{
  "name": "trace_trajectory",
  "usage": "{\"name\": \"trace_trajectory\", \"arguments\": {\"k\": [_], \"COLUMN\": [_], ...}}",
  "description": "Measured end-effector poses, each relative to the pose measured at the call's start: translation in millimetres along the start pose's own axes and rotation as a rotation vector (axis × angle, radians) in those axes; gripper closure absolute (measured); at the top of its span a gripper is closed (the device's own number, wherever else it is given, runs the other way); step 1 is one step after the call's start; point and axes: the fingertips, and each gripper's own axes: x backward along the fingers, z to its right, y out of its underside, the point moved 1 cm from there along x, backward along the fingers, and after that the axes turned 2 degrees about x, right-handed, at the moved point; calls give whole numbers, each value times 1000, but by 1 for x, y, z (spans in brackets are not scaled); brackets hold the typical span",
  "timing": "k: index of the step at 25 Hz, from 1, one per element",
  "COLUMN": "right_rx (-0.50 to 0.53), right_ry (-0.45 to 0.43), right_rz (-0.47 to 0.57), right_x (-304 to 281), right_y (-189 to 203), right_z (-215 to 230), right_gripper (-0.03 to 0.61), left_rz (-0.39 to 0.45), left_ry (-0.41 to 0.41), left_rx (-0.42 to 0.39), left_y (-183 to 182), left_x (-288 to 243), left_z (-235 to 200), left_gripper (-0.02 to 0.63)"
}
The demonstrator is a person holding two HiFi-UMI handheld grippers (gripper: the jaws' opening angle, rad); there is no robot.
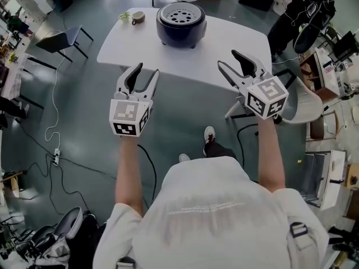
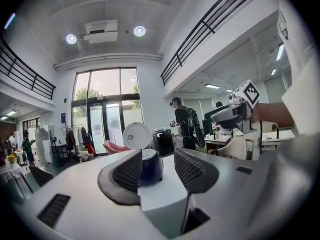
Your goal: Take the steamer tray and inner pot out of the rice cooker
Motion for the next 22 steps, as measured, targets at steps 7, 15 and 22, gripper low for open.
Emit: {"name": "trace_trajectory", "arguments": {"k": [7, 15, 22], "right_rx": [-27, -118, -147], "right_ry": [-19, -66, -74], "right_rz": [0, 81, 82], "right_x": [-37, -103, -159], "right_y": [4, 3, 3], "right_z": [21, 92, 174], "right_gripper": [338, 333, 316], "left_rz": [-12, 23, -13], "left_ry": [-20, -42, -78], "left_rx": [54, 93, 57], "left_y": [7, -4, -20], "left_x": [-23, -92, -178], "left_z": [-26, -62, -84], "left_gripper": [424, 420, 400]}}
